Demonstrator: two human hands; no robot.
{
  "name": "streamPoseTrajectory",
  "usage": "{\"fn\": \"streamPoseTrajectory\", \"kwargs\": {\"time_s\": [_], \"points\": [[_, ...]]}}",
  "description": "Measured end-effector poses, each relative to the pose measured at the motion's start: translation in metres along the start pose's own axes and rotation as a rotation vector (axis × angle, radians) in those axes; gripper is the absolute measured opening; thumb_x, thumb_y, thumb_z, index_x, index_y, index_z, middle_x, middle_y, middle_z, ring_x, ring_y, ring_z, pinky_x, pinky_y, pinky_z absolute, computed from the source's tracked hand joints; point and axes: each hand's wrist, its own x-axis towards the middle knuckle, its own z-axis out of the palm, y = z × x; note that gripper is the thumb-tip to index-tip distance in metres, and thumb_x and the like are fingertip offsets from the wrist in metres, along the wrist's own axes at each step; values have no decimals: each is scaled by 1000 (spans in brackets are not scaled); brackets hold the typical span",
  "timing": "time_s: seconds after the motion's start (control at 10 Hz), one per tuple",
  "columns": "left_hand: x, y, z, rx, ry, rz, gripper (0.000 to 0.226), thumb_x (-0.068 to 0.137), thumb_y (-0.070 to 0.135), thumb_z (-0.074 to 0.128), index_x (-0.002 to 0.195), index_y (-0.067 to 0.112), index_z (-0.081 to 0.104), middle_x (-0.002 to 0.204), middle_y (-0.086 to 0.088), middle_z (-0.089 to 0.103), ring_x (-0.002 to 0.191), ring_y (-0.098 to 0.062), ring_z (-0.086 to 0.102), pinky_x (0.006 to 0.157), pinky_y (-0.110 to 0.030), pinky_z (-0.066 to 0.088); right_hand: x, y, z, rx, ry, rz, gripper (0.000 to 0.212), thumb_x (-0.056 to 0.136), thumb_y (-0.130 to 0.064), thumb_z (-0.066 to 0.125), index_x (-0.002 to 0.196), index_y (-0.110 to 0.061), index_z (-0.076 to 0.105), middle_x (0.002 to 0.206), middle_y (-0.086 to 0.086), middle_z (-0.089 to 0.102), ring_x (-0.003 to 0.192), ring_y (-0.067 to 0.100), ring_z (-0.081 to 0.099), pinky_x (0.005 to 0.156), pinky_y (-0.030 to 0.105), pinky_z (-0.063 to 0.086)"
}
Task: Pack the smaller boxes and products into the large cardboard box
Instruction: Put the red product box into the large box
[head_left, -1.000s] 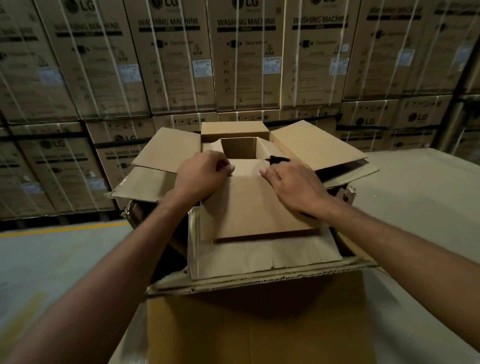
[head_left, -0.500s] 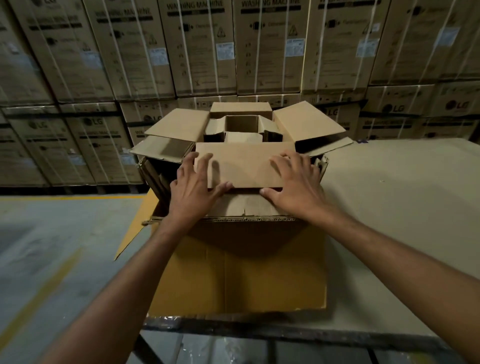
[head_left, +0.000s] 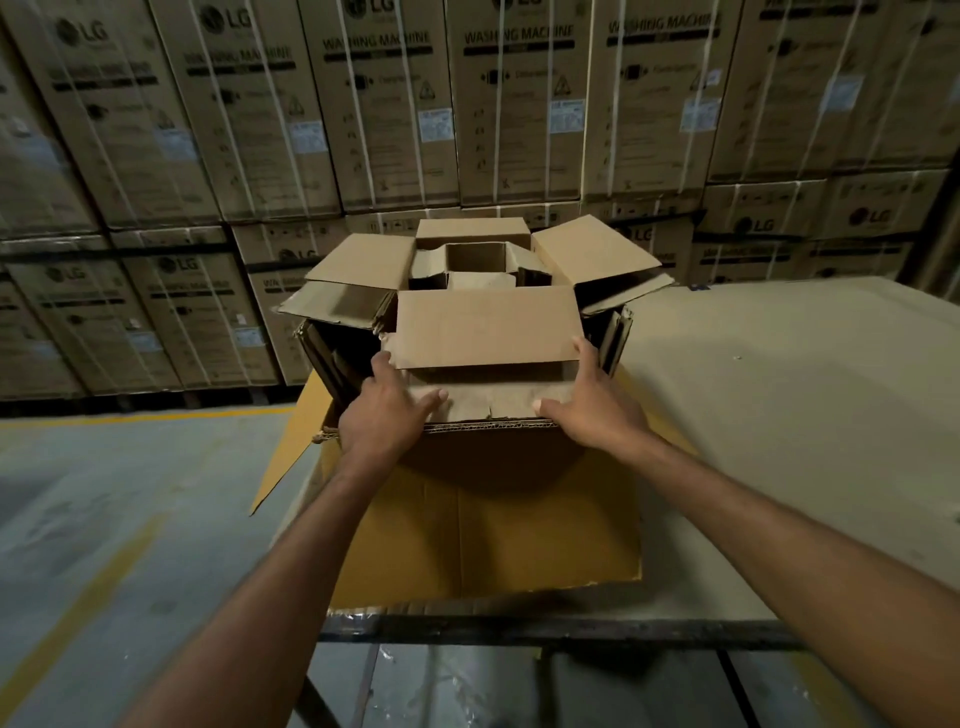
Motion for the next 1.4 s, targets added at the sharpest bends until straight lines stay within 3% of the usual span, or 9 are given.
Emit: {"fn": "streamPoseTrajectory", "kwargs": {"time_s": [0.2,0.4,0.5,0.6,0.7,0.8,0.9,1.1,1.4], "points": [[-3,-2,-4,-59,-65,8,102,82,62,72,155,17,17,148,-17,47,128,-36,55,86,-45,52,-10,-2,2,30,8,-5,102,91,-57,68,159,-35,-4,155,10,44,107,30,66,69,34,57],[3,-10,-20,-541,-69,9,104,73,32,90,153,26,26,150,-10,44,136,-33,45,102,-47,48,-4,1,-3,379,129,-37,103,76,-44,88,152,-35,20,155,6,46,135,30,51,97,37,49],[0,-16,-23,-637,-69,16,103,71,44,89,153,29,29,151,-8,43,137,-31,45,107,-53,47,-9,2,-7,476,138,-79,114,68,-58,89,151,-34,15,153,6,46,135,25,48,105,45,48],[-5,-13,-20,-492,-39,52,97,77,62,77,154,26,31,154,-9,41,138,-30,44,106,-50,47,-13,2,-5,430,173,-113,115,69,-57,88,151,-30,13,152,6,47,130,20,50,99,37,48],[-11,-11,-14,-435,70,84,85,84,76,54,149,21,41,151,-8,46,134,-27,48,102,-46,47,-19,3,-1,428,287,-110,94,81,-31,87,144,-25,18,139,9,58,106,16,60,80,23,53],[-11,-14,-10,-392,172,97,71,90,71,51,140,21,51,153,-9,40,139,-27,40,108,-47,41,-24,6,5,347,332,-129,76,87,-20,81,138,-25,24,126,6,63,86,13,65,63,20,56],[-18,-18,4,-156,296,194,41,96,46,63,129,23,60,157,-9,26,147,-30,24,115,-52,31,-30,14,14,111,330,-134,39,95,-22,66,130,-25,47,101,-1,64,65,8,56,47,22,46],[-31,-17,11,-114,275,202,31,97,37,58,123,22,64,136,-4,53,129,-22,44,104,-42,38,-31,20,12,92,324,-105,27,97,-31,59,123,-26,57,94,-3,61,77,15,57,61,30,49],[-34,43,-14,-140,407,353,30,95,34,62,123,22,61,130,-4,55,123,-23,47,97,-34,39,-22,36,-26,117,488,-105,20,100,-38,55,112,-24,62,107,-5,62,99,11,48,74,31,41]]}}
